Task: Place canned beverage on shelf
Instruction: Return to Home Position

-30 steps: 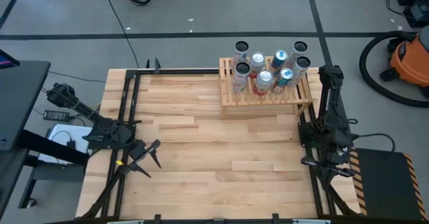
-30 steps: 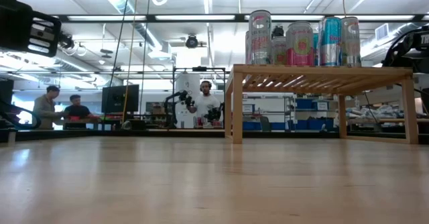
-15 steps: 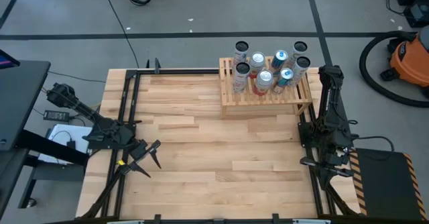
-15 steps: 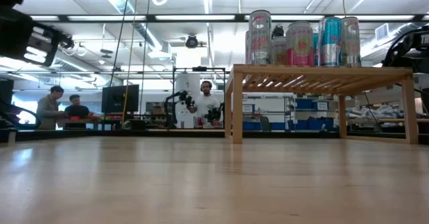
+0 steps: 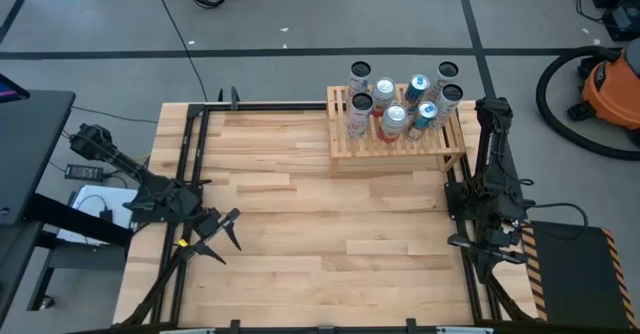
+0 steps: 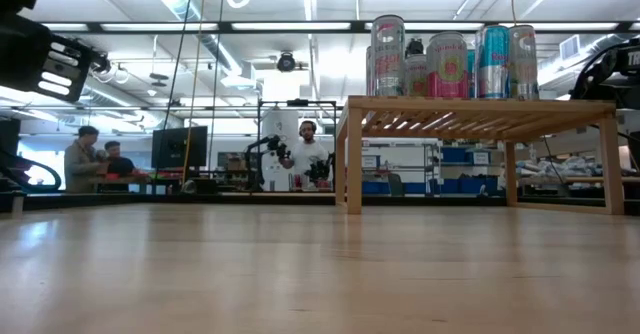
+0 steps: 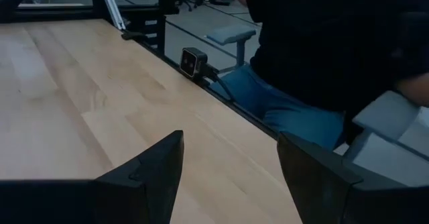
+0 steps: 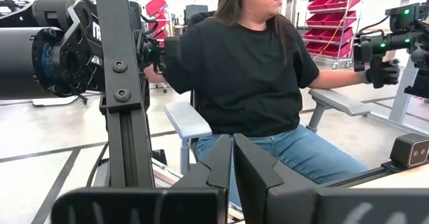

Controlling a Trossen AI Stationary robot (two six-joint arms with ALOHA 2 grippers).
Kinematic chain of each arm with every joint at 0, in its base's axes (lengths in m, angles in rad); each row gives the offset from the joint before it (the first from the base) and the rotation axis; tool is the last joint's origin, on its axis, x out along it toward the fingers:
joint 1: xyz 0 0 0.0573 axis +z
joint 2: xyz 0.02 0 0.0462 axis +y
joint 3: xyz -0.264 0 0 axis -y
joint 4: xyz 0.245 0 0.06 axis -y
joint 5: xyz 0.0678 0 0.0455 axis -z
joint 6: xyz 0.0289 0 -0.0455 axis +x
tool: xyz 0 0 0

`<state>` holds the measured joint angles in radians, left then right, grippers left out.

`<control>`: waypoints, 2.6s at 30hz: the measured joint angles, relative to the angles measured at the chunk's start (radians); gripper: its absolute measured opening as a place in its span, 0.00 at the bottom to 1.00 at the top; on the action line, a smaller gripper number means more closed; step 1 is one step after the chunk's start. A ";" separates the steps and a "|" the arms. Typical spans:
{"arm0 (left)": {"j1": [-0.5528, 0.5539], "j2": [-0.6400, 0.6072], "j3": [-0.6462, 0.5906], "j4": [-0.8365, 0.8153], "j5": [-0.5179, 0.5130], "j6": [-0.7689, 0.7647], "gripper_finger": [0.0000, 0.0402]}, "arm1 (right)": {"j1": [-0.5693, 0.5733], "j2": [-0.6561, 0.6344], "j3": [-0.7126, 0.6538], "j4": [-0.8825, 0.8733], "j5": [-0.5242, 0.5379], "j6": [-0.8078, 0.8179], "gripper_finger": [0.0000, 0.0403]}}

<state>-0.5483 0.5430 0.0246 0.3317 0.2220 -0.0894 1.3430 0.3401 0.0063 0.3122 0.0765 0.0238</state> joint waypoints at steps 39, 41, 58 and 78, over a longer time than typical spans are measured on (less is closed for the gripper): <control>0.000 -0.277 0.000 0.000 0.000 -0.012 0.60 | -0.053 -0.164 0.000 0.093 0.017 0.013 0.07; 0.000 -0.287 0.000 0.000 0.000 -0.012 0.60 | -0.059 -0.185 0.000 0.098 0.026 0.031 0.07; 0.000 -0.388 0.000 0.000 -0.001 -0.012 0.60 | -0.084 -0.339 0.000 0.090 0.034 0.366 0.07; 0.001 -0.451 0.000 -0.001 0.000 -0.012 0.60 | -0.084 -0.338 0.000 0.113 0.034 0.393 0.07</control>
<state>-0.5472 0.0919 0.0246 0.3310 0.2217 -0.1014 1.2594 0.0017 0.0059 0.4248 0.1108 0.4164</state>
